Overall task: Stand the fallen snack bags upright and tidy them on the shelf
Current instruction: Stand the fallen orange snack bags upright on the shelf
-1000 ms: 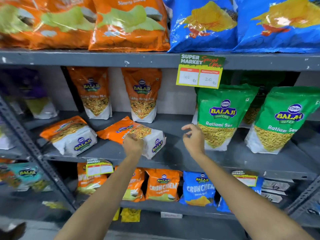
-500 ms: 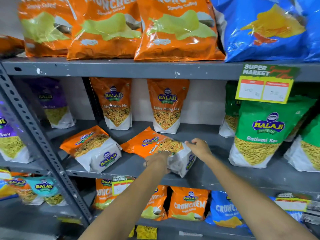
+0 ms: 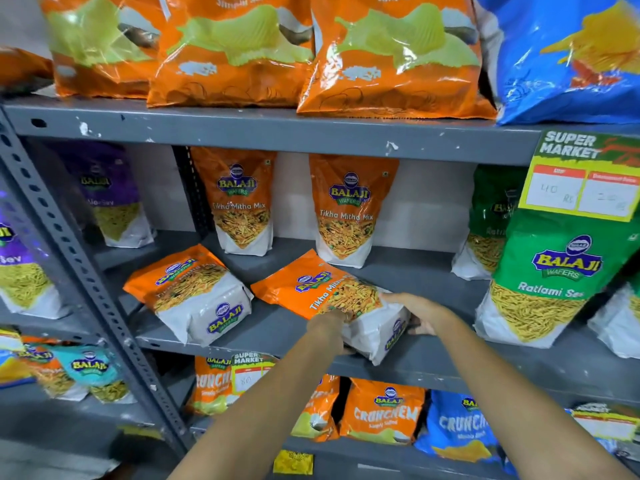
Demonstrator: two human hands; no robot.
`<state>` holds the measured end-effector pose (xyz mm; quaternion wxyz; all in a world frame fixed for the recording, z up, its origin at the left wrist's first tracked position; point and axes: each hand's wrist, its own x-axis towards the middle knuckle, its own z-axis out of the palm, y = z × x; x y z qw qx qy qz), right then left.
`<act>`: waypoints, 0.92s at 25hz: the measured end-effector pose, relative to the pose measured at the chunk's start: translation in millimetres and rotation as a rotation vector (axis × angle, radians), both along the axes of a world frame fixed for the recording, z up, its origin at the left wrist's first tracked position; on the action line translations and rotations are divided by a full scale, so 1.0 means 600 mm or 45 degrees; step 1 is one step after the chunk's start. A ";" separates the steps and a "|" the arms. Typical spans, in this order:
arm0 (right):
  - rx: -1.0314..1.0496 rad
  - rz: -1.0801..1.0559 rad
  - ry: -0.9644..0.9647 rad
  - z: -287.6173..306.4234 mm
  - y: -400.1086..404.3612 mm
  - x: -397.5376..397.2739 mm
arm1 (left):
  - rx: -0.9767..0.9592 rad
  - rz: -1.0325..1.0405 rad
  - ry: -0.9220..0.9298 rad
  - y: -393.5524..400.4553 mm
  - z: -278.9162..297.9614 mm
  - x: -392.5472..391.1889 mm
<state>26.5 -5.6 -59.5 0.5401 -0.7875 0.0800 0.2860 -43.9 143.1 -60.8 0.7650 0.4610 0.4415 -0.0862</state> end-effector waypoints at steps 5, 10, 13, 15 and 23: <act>0.017 0.062 0.047 0.009 -0.014 -0.032 | 0.088 0.028 -0.146 -0.001 -0.001 -0.036; 0.253 0.152 0.180 0.027 -0.038 -0.089 | 0.192 0.004 -0.256 -0.002 -0.006 -0.088; 0.370 0.215 0.217 0.018 -0.047 -0.114 | 0.278 -0.040 -0.348 -0.004 -0.005 -0.128; 0.463 0.218 0.158 0.008 -0.049 -0.118 | 0.368 -0.049 -0.446 -0.005 -0.005 -0.146; 0.741 0.193 -0.130 0.033 -0.026 -0.126 | 0.597 0.044 -0.724 0.013 0.039 -0.162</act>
